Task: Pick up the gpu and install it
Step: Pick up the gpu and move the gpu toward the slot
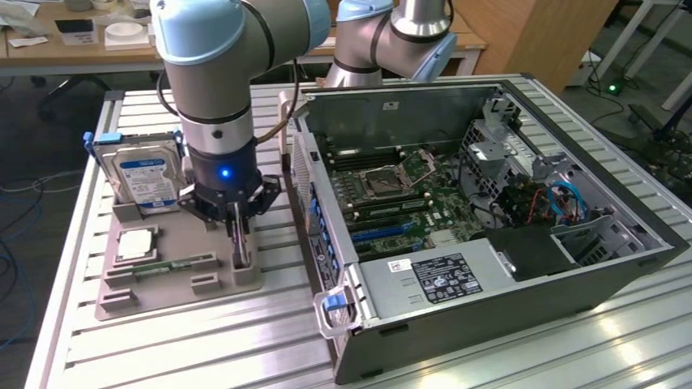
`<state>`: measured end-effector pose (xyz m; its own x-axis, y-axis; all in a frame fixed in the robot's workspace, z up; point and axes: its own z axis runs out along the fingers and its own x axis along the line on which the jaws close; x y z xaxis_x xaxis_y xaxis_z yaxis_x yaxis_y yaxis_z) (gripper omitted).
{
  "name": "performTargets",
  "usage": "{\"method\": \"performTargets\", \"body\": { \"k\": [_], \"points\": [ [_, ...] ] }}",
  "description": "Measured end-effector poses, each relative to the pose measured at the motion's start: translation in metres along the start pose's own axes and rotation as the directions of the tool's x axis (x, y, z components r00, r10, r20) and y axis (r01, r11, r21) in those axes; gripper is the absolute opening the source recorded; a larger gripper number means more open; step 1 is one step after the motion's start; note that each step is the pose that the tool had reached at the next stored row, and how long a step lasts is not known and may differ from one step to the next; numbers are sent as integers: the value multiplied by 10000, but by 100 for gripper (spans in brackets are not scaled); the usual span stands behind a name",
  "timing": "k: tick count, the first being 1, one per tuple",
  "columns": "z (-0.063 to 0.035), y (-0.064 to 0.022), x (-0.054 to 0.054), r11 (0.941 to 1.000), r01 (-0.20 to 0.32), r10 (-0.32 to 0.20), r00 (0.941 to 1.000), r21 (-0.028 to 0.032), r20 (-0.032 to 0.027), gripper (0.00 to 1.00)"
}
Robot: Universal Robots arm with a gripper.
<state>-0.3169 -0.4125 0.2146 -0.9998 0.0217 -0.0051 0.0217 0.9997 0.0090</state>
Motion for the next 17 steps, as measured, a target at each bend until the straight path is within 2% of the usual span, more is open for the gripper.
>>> {"method": "performTargets", "body": {
  "k": [9,17],
  "points": [
    [-142,1,-1,10000,0,0,10000,-16,-2,28],
    [-373,3,-2,10000,1,-1,10000,-18,0,28]
  ]
}}
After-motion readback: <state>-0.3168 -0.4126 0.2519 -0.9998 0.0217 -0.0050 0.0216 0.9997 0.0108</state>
